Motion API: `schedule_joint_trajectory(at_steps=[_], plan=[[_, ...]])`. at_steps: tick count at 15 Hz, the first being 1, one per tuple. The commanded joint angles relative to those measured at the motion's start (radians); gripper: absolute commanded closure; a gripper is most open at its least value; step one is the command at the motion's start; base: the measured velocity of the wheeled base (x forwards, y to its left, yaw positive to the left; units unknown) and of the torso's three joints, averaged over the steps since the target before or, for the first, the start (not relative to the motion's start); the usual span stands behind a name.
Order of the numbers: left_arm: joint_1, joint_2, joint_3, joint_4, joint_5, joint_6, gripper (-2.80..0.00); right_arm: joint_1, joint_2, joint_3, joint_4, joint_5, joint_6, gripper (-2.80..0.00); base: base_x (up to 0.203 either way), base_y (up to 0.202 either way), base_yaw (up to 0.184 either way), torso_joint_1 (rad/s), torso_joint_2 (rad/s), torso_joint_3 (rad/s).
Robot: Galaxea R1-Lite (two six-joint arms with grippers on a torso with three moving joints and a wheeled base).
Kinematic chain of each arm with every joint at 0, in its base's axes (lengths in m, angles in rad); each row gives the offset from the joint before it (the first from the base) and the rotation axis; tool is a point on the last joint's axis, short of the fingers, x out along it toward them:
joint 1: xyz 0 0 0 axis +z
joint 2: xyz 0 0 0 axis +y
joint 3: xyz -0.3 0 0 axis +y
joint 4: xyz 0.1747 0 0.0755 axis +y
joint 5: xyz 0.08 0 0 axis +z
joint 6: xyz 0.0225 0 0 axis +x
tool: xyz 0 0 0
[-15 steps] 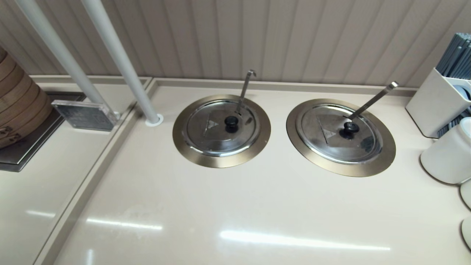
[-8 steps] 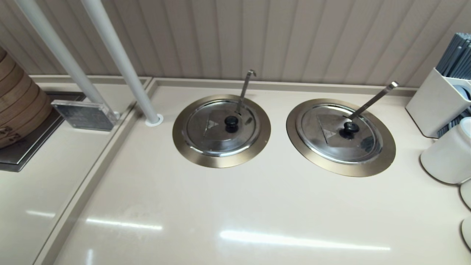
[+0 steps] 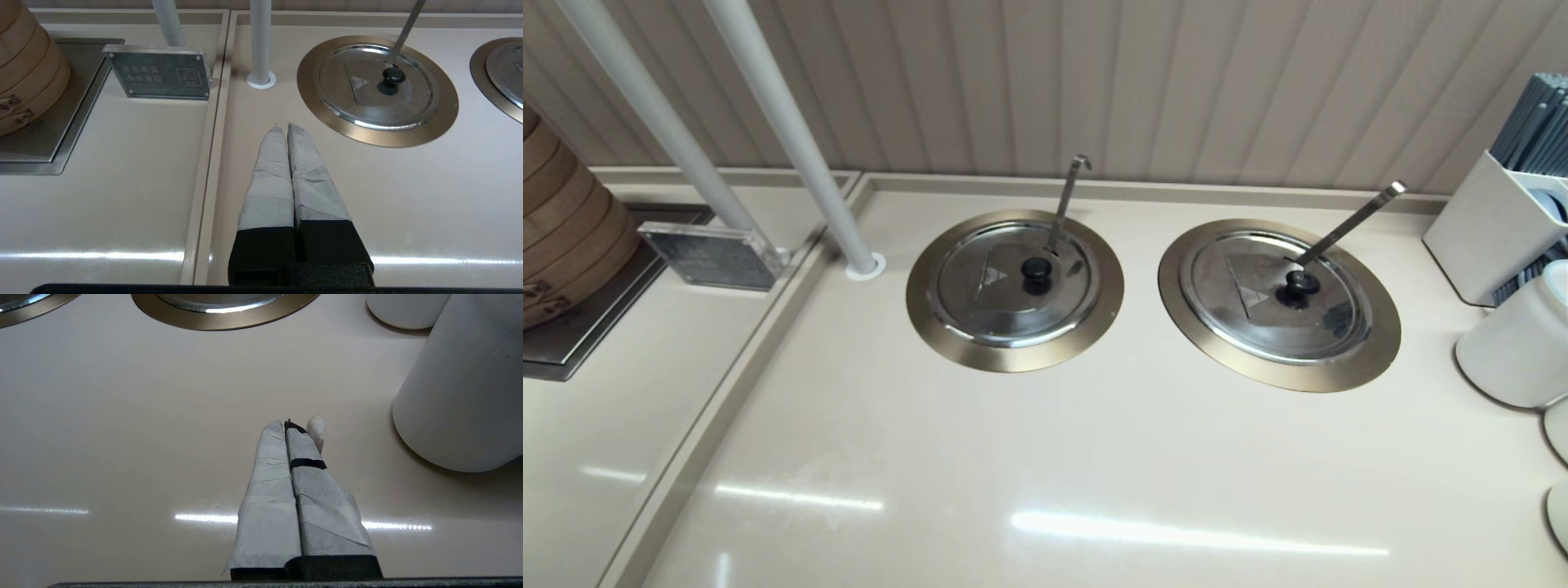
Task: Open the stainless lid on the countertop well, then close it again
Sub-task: Open the lid
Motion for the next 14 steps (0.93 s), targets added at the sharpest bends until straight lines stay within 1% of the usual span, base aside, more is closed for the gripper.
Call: schedule_joint_trajectory(at_steps=[1,3,5,7,9,10,12,14], plan=[[-0.005,0.276,-0.093,-0.029,-0.002,-0.005,0.00,0.000,0.002,0.005,0.000,0.000,-0.001,0.00,0.000,0.000,0.000,0.000,0.00,0.000],[-0.046,0.447,-0.208,-0.061,-0.002,-0.027,0.00,0.000,0.002,0.005,0.000,0.000,0.000,0.00,0.000,0.000,0.000,0.000,0.00,0.000],[-0.131,0.606,-0.331,-0.074,0.015,-0.040,0.00,0.000,0.002,0.005,0.000,0.000,0.000,0.00,0.000,0.000,0.000,0.000,0.00,0.000],[-0.236,0.771,-0.461,-0.080,0.085,-0.046,0.00,0.000,0.000,0.005,0.000,0.000,-0.001,0.00,0.000,0.000,0.000,0.000,0.00,0.000],[-0.309,0.929,-0.601,-0.083,0.146,-0.049,0.00,0.000,0.000,0.005,0.000,0.000,-0.001,0.00,0.000,0.000,0.000,0.000,0.00,0.000],[-0.334,1.003,-0.679,-0.084,0.163,-0.051,0.00,0.000,0.000,0.005,0.000,0.000,-0.001,0.00,0.000,0.000,0.000,0.000,0.00,0.000],[-0.361,1.133,-0.818,-0.086,0.181,-0.063,0.00,0.000,0.000,0.005,0.000,0.000,-0.001,0.00,0.000,0.000,0.000,0.000,0.00,0.000],[-0.389,1.234,-0.918,-0.087,0.188,-0.087,0.00,0.000,0.000,0.005,0.000,0.000,-0.001,0.00,0.000,0.000,0.000,0.000,0.00,0.000]])
